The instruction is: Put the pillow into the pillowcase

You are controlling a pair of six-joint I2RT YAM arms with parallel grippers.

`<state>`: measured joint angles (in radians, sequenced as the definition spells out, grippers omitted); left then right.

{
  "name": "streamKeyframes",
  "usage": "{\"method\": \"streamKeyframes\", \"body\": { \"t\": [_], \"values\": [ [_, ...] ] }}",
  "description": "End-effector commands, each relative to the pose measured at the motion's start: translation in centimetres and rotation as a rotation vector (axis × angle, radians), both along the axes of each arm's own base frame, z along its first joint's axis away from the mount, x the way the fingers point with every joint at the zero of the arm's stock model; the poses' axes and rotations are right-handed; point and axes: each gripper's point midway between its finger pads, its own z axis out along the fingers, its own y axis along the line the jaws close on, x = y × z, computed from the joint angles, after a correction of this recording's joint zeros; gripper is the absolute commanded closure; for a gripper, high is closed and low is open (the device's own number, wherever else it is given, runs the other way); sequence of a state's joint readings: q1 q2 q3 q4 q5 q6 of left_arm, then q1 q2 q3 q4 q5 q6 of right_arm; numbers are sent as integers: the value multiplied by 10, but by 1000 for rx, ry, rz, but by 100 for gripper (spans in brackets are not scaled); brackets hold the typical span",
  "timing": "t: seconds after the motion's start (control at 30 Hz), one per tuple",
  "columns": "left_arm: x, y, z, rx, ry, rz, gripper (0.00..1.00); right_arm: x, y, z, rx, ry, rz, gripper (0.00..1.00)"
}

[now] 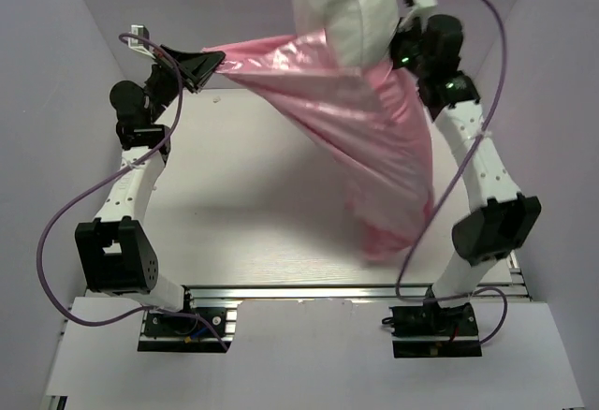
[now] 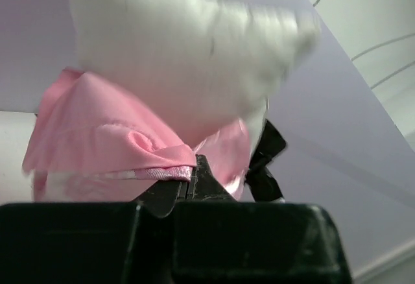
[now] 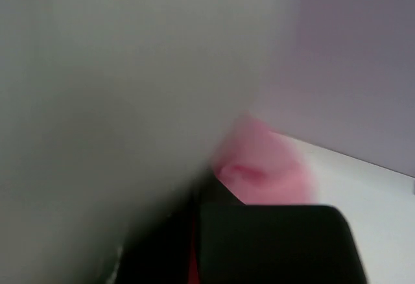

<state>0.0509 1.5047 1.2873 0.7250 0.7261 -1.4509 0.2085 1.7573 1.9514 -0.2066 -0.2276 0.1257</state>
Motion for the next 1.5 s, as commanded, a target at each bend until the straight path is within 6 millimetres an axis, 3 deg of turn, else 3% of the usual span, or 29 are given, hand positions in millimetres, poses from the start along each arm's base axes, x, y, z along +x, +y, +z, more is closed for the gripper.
{"method": "streamKeyframes", "body": {
  "t": [0.0, 0.03, 0.1, 0.17, 0.27, 0.3, 0.33, 0.4, 0.47, 0.57, 0.6, 0.63, 0.67, 0.7, 0.73, 0.8, 0.83, 0.87, 0.97, 1.0, 1.03, 1.07, 1.13, 1.2, 1.23, 1.27, 1.33, 1.37, 1.47],
  "values": [
    [-27, 2, 40, -10, -151, -9, 100, -211, 117, 168, 156, -441, 451, 100],
    [-21, 1, 40, -10, -149, -13, 100, -260, 161, 153, 174, -405, 604, 100],
    [-21, 1, 55, -6, -179, -14, 100, -315, 180, 156, 167, -433, 709, 100],
    [-15, 1, 58, -5, -176, -21, 100, -307, 177, 150, 97, -526, 644, 100],
    [-19, 0, 70, -11, -203, -34, 100, -217, 130, 161, 23, -628, 362, 100],
    [-21, 0, 72, -13, -208, -37, 100, -162, 82, 164, 7, -605, 201, 100],
    [-24, -1, 73, -13, -210, -44, 100, -114, 68, 147, -14, -543, 129, 100],
    [-31, -1, 79, -18, -226, -44, 100, -72, -1, 173, 21, -539, -45, 100],
    [-34, -1, 78, -20, -228, -48, 100, -44, -19, 166, 51, -487, -85, 100],
    [-37, -1, 75, -20, -228, -48, 100, -87, 15, 182, 144, -431, 91, 100],
    [-36, -1, 72, -23, -224, -49, 100, -121, 73, 165, 163, -387, 255, 100],
    [-33, -2, 69, -26, -223, -49, 100, -177, 93, 184, 172, -455, 348, 100],
    [-32, -2, 67, -32, -218, -47, 100, -210, 118, 179, 177, -456, 438, 100],
    [-31, -2, 65, -32, -215, -47, 100, -275, 163, 178, 218, -467, 623, 100],
    [-27, -3, 62, -31, -208, -49, 100, -310, 175, 168, 213, -454, 699, 100],
    [-25, -4, 62, -23, -203, -56, 100, -346, 192, 149, 135, -488, 762, 100],
    [-24, -4, 62, -20, -203, -59, 100, -343, 193, 145, 135, -483, 743, 100],
    [-24, -4, 63, -19, -207, -59, 100, -327, 190, 141, 72, -531, 678, 100],
    [-26, -5, 73, -21, -227, -66, 100, -209, 134, 149, -4, -601, 367, 100],
    [-27, -5, 76, -24, -232, -68, 100, -149, 79, 154, -44, -594, 169, 100],
    [-30, -5, 82, -25, -244, -72, 100, -96, 60, 138, -68, -545, 79, 100],
    [-32, -5, 85, -25, -253, -75, 100, -75, 0, 179, -24, -592, -66, 100],
    [-37, -5, 95, -27, -274, -79, 100, -43, -20, 180, -16, -558, -114, 100],
    [-38, -6, 99, -28, -283, -82, 100, -70, 6, 197, 14, -576, 5, 100],
    [-38, -5, 101, -35, -290, -81, 100, -109, 22, 214, 29, -618, 66, 100],
    [-38, -5, 102, -39, -292, -82, 100, -142, 87, 185, 36, -591, 228, 100],
    [-34, -5, 101, -45, -290, -81, 100, -240, 119, 202, 40, -739, 386, 100],
    [-33, -4, 100, -46, -290, -79, 100, -304, 164, 195, 85, -751, 544, 100],
    [-31, -5, 99, -51, -285, -82, 100, -373, 194, 161, 40, -721, 700, 100]
  ]
}}
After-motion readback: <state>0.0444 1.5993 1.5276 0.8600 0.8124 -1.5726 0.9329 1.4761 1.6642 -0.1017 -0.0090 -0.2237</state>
